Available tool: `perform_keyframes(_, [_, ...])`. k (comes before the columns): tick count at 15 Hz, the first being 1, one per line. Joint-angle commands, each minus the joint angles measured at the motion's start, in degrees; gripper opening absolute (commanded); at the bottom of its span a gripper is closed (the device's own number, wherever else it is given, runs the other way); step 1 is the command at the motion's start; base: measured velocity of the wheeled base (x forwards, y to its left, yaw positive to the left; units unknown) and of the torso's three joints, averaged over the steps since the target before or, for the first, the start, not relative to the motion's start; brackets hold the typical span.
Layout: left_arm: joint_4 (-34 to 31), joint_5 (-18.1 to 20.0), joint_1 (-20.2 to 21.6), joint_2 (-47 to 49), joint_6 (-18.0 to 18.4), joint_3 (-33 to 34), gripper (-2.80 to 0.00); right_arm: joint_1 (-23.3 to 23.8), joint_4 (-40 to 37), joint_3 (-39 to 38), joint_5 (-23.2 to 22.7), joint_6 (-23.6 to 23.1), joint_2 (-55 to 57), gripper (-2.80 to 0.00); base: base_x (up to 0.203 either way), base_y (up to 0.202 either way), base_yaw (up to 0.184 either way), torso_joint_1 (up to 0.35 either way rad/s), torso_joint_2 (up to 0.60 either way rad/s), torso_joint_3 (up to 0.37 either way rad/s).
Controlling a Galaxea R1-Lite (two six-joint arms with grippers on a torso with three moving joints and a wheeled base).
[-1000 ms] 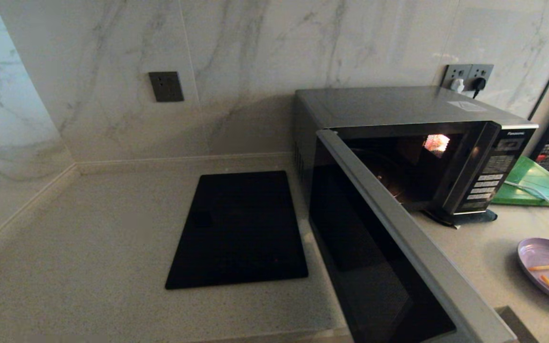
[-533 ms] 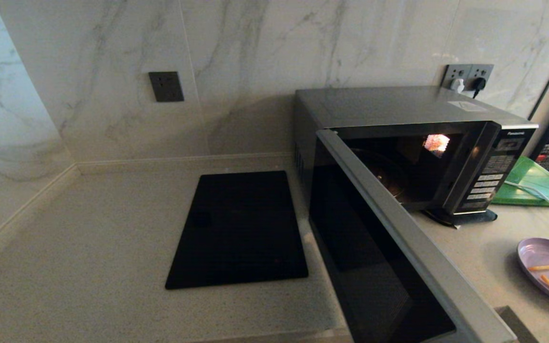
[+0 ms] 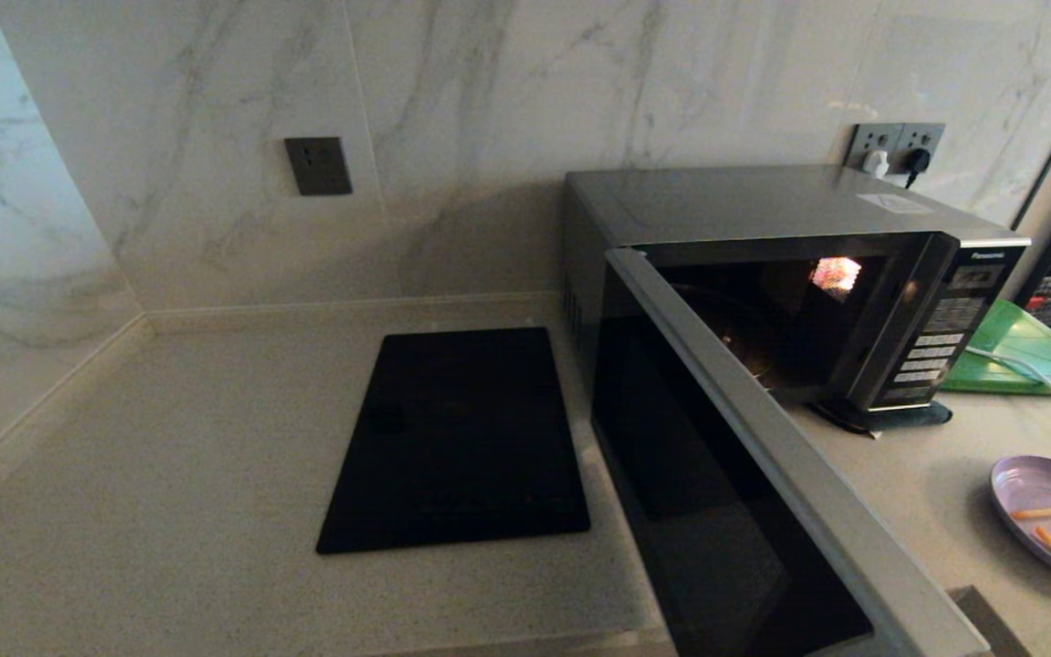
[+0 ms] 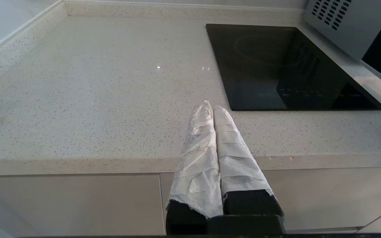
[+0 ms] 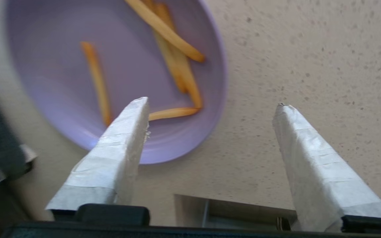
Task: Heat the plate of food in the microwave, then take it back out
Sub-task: Put the plate in the microwave oven
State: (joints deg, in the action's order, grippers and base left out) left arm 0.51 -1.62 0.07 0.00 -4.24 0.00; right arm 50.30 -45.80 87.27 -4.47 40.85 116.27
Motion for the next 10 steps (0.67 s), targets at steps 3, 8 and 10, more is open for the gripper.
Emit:
perform_keyframes(3, [0.02,-0.05,0.01,0.09,-0.06,0.00,-2.80,-0.46,-1.01,-1.93,0.87,0.23,2.51,0.00,0.000,0.000,0.000,0.000,0.00,0.000])
perform_keyframes(8, [0.02,-0.05,0.01,0.09,-0.06,0.00,-2.80,-1.34,-1.49,-2.28,0.94,0.28,4.54,0.00,0.000,0.000,0.000,0.000,0.00,0.000])
perform_keyframes(10, [0.02,-0.05,0.01,0.09,-0.02,0.00,-2.80,-1.34,-1.49,-2.11,0.87,0.28,5.15,0.00,0.000,0.000,0.000,0.000,0.00,0.000])
